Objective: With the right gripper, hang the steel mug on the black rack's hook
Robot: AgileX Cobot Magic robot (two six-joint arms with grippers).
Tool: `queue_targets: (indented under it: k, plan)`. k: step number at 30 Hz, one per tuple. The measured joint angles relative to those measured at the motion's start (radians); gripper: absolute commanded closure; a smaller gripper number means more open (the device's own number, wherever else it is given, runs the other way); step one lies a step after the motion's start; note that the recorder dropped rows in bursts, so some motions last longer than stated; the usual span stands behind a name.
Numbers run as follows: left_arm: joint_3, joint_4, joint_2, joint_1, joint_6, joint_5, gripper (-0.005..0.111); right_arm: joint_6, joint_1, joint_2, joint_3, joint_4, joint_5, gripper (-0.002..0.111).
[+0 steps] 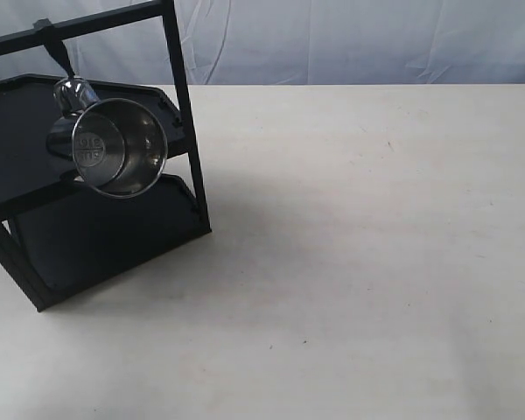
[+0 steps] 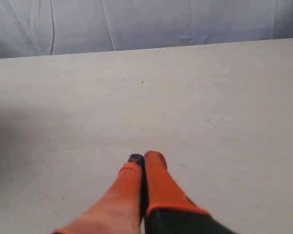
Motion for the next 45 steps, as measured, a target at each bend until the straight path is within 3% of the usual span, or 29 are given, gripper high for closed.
queue_targets:
  k: [45]
  plan:
    - [0.0, 0.0, 0.0, 0.0, 0.0, 0.0, 0.107, 0.002, 0.0, -0.03, 0.016, -0.017, 0.01, 0.109]
